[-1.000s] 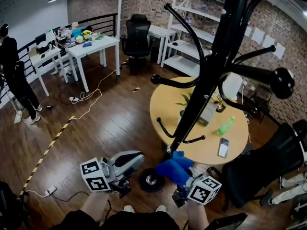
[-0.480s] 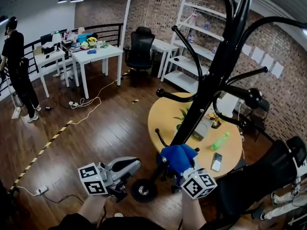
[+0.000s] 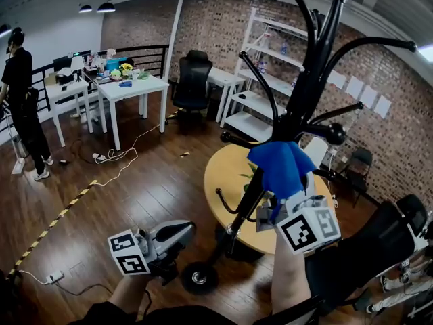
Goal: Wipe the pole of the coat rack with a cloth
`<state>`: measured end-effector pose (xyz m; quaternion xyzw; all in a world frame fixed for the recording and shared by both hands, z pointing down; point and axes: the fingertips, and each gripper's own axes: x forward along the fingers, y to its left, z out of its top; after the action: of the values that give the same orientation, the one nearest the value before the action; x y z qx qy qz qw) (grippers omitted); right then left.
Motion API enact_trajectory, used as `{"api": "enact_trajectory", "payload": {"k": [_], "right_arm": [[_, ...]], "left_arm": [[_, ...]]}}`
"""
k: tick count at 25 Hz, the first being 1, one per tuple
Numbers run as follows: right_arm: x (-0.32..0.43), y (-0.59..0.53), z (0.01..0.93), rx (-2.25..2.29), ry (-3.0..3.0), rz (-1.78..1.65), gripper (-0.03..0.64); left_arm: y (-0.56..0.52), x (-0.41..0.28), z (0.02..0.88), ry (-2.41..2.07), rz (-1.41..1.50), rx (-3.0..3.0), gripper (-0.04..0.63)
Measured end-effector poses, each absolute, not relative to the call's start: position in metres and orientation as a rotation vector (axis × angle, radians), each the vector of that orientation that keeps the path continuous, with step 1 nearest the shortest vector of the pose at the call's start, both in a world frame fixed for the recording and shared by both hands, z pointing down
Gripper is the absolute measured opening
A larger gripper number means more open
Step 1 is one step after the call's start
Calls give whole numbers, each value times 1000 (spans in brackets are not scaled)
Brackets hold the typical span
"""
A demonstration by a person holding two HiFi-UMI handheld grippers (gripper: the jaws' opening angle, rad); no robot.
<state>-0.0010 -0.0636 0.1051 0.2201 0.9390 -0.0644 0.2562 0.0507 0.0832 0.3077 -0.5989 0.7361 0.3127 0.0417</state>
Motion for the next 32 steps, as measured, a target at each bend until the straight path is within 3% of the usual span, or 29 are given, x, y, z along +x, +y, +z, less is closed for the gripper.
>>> {"api": "enact_trajectory", "payload": {"k": [13, 24, 32], "right_arm": [[141, -10, 7, 845, 2165, -18, 29], [76, -42, 33, 606, 2317, -43, 29], [-10, -61, 136, 451, 2684, 88, 29]], "left_arm": [[99, 55, 284, 2198, 892, -1820, 2], [111, 59, 287, 2213, 922, -1799, 2], [109, 64, 297, 2227, 964, -1805, 2]]}}
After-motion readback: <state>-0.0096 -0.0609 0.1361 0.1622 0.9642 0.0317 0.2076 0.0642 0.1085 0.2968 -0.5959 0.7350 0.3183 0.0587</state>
